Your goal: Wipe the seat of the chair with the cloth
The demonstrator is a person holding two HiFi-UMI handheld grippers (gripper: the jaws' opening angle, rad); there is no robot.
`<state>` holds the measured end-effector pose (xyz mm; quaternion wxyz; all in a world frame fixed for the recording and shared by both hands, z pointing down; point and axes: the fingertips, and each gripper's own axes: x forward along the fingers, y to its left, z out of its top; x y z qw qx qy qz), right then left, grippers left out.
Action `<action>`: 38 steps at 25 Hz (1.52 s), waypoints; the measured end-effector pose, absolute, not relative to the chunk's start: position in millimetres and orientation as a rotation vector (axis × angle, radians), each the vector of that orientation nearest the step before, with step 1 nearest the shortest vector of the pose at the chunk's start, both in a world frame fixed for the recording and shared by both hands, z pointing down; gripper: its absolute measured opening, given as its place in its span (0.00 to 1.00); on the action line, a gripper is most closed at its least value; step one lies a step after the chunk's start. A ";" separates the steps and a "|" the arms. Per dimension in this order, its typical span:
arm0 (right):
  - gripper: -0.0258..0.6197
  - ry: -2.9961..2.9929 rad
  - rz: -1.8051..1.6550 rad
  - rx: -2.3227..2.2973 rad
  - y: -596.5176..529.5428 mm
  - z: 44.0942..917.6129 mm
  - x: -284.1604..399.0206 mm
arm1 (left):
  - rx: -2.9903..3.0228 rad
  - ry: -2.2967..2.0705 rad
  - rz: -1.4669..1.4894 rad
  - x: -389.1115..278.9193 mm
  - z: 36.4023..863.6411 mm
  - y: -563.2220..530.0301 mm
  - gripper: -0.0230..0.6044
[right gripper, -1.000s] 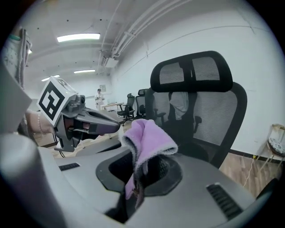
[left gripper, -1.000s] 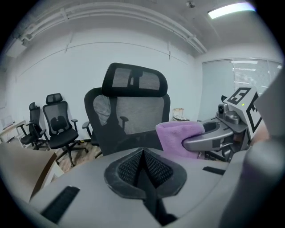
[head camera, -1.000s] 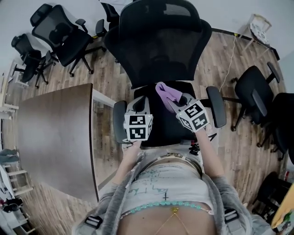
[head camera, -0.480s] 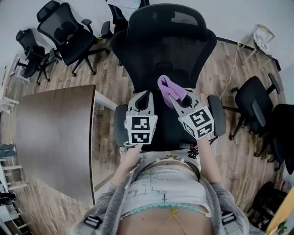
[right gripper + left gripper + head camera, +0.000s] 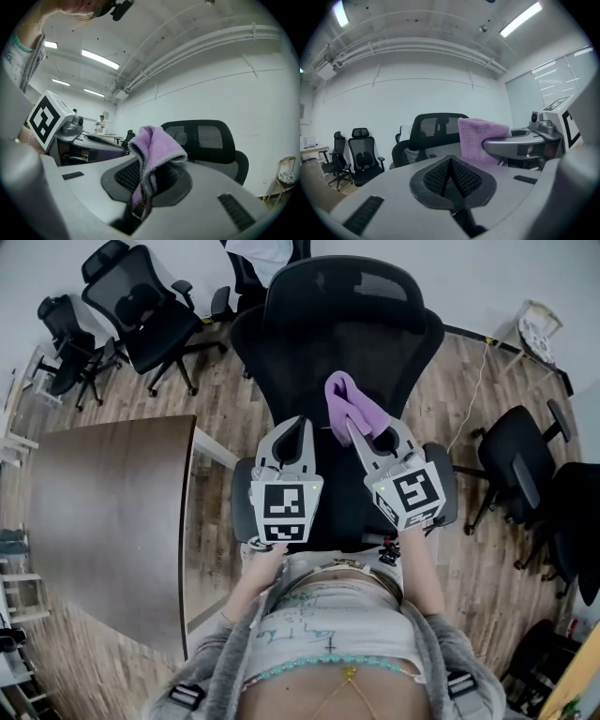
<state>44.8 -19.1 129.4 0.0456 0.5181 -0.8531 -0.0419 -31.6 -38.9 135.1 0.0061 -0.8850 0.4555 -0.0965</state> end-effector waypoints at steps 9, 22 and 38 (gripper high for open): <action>0.11 -2.609 -0.227 1.580 -18.0 101.9 41.3 | -2.709 1.406 -0.136 -28.0 90.2 -32.8 0.04; 0.11 -2.582 -0.163 1.565 -20.3 108.5 41.2 | -2.720 1.383 -0.127 -23.3 84.2 -31.0 0.04; 0.11 -2.577 -0.144 1.546 -22.0 115.4 37.9 | -2.715 1.384 -0.145 -23.9 89.9 -32.4 0.04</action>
